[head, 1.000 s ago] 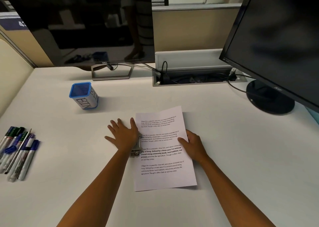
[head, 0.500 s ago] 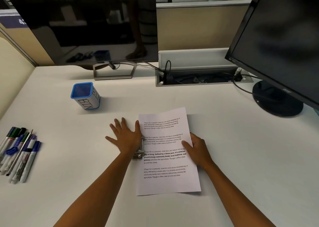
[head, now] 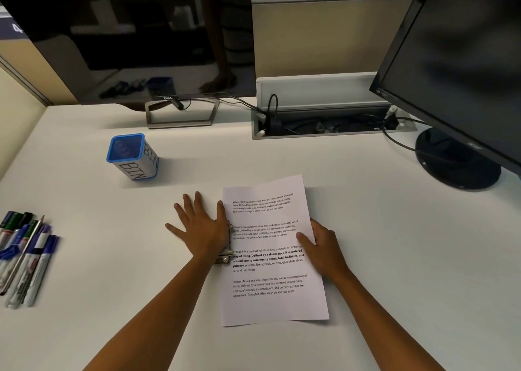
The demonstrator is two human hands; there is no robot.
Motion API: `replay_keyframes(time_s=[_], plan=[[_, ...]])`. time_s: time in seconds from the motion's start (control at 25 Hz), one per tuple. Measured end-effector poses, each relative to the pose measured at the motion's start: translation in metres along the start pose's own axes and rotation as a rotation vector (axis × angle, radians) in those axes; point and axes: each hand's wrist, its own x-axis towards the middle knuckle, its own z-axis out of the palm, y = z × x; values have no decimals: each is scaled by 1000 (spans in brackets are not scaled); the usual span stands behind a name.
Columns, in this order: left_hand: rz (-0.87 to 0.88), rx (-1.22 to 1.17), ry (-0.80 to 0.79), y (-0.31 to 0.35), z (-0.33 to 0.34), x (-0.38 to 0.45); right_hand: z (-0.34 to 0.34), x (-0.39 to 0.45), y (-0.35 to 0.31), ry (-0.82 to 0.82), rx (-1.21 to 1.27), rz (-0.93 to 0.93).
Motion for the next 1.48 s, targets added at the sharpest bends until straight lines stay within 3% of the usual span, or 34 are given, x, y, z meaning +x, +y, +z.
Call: replay_keyframes(time_s=[0.36,0.76,1.04,1.28,1.48], plan=[[8,6,-14,2,-3,-2,-1,-4,-3,-1,22,-19],[106,184,39,10,-25,7,-7,-5,-8,-35,22,-23],[9,140,10,-11,-34,15,-9,-6,-7,-56,50,1],[-47,-1,-8,-14,-35,15,-18,-17,2,-39,109,50],[-20,-347,187,-8,-43,13,-35,-20,11,35,297,115]])
